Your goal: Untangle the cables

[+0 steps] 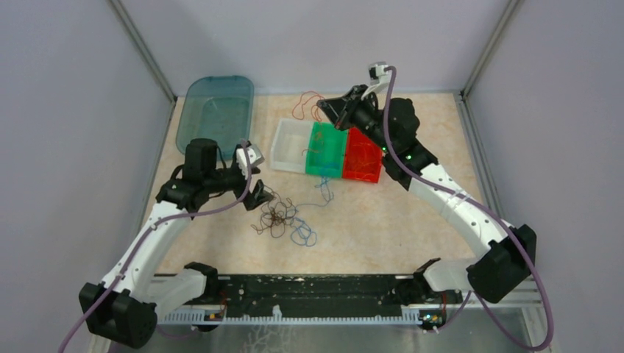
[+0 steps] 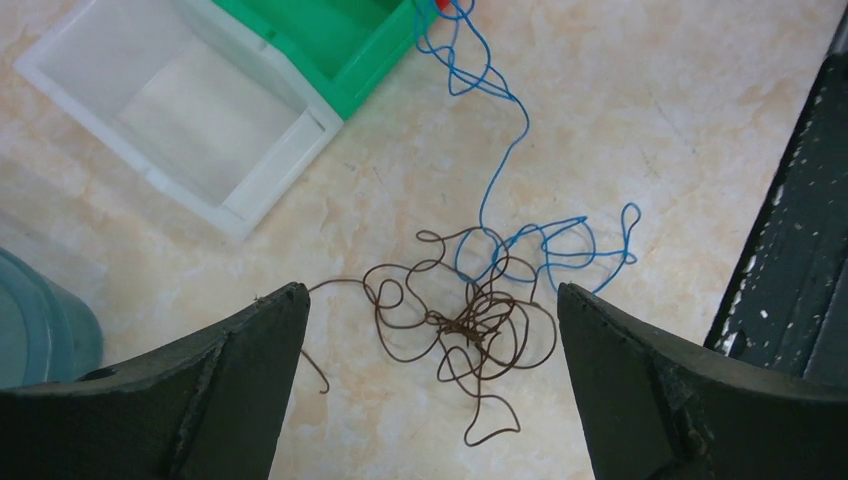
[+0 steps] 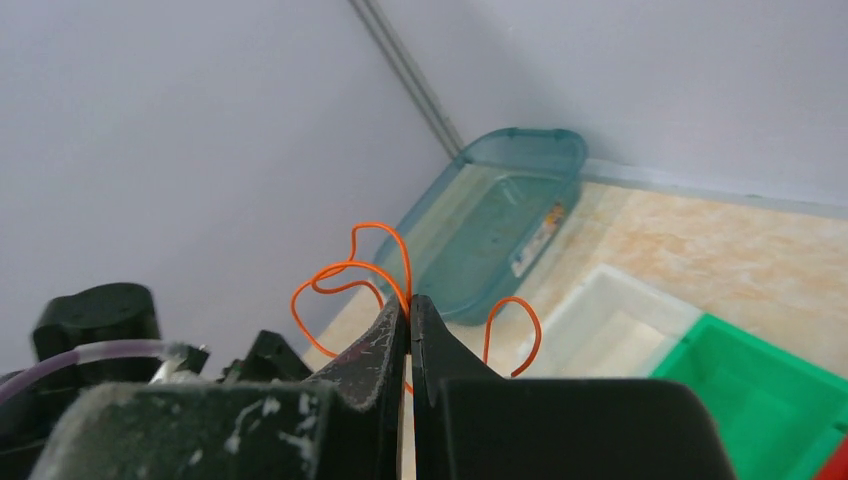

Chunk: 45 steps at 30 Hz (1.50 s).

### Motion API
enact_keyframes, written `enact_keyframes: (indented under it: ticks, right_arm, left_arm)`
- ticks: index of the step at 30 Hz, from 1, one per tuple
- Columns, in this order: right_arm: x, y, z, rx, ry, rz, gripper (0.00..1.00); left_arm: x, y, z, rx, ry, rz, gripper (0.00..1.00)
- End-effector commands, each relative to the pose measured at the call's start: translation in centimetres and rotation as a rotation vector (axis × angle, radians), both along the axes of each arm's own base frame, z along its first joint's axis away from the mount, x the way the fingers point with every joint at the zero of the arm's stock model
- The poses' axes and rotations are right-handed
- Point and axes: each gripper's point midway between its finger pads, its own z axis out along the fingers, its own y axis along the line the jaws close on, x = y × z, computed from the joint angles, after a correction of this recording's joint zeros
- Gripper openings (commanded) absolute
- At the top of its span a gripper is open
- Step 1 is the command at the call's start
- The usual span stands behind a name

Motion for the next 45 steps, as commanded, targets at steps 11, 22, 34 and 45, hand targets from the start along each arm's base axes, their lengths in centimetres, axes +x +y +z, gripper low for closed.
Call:
enact_keyframes:
  ticks: [11, 22, 34, 45]
  right_arm:
    - [-8.7, 2.6, 12.7, 0.348, -0.117, 0.356, 0.0]
    - [-11.6, 3.2, 14.8, 0.429, -0.117, 0.535, 0.0]
    - [-13.3, 3.5, 15.3, 0.46, -0.107, 0.63, 0.0]
    - [-14.4, 5.3, 15.0, 0.475, -0.074, 0.729, 0.0]
  left_arm:
    - [-3.5, -4.0, 7.1, -0.366, -0.051, -0.187, 0.97]
    - [-4.6, -4.7, 9.3, -0.455, -0.039, -0.264, 0.85]
    - [-6.4, -4.9, 11.5, -0.522, -0.012, -0.471, 0.98]
    - [-6.3, -5.5, 11.9, -0.548, 0.065, -0.543, 0.94]
